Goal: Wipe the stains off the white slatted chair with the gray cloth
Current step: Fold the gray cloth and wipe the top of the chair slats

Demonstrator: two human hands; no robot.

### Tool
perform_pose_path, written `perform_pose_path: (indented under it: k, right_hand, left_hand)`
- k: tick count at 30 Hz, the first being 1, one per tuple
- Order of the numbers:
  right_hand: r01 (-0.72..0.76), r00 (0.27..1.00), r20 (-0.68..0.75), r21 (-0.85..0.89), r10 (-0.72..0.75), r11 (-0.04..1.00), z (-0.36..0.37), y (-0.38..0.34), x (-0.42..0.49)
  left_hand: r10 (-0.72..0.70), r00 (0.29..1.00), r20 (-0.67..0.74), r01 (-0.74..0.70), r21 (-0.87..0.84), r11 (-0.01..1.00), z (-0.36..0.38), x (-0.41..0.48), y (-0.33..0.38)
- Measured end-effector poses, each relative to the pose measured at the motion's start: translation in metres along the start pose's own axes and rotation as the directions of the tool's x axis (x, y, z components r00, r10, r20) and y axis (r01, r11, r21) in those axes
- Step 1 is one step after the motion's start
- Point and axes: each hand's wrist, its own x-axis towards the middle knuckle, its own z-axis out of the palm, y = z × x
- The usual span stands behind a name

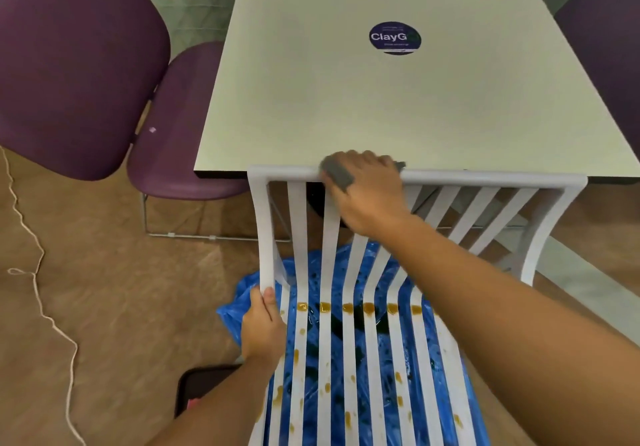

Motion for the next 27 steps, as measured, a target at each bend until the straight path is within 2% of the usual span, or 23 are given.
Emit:
perform_pose_path:
  k: [6,8,10,13,15,17,19,21,23,27]
  right_hand:
    - [-0.29,0.957,-0.074,-0.127,0.282,0.949,-0.041,0.131,-0.046]
    - [-0.435,0.9,-0.079,-0.091,0.429,0.896,-0.052,0.167,-0.058]
    - [-0.546,0.829,-0.172,-0.052,0.532,0.836,-0.059,0.19,-0.072]
    - [-0.668,0.683,-0.258,0.158,0.683,0.727,-0.055,0.178,-0.073]
    - [-0.693,0.635,-0.312,0.174,0.707,0.699,-0.046,0.155,-0.062]
    - [-0.681,0.665,-0.324,0.104,0.673,0.724,-0.033,0.126,-0.049]
    - [-0.617,0.743,-0.271,0.075,0.612,0.783,-0.015,0.093,-0.036]
    - [-0.505,0.843,-0.2,0.024,0.499,0.863,0.002,0.044,-0.021]
    - [-0.383,0.914,-0.144,0.004,0.38,0.924,0.017,-0.005,-0.007]
    - [-0.142,0.983,-0.104,0.098,0.152,0.985,0.034,-0.089,0.028]
  left_hand:
    - [-0.012,1.0,-0.003,0.012,-0.001,1.0,0.0,0.0,0.001]
    - [-0.016,1.0,-0.007,0.016,-0.001,1.0,0.001,0.0,0.0]
    - [-0.013,1.0,-0.005,0.013,-0.002,1.0,0.002,0.001,-0.001]
    - [-0.012,1.0,0.0,0.012,-0.004,1.0,0.002,0.0,0.001]
    - [-0.017,1.0,0.005,0.017,0.006,1.0,0.002,-0.001,0.0]
    - [-0.021,1.0,0.013,0.021,0.009,1.0,0.002,0.0,0.0]
    - [-0.023,1.0,0.017,0.023,0.021,1.0,0.003,0.002,0.0]
    - [-0.037,0.999,0.011,0.036,0.034,0.999,0.002,0.002,0.001]
    - [-0.035,0.999,0.01,0.034,0.031,0.999,0.003,0.001,0.001]
    - [-0.018,1.0,0.006,0.018,0.033,0.999,0.002,0.002,0.003]
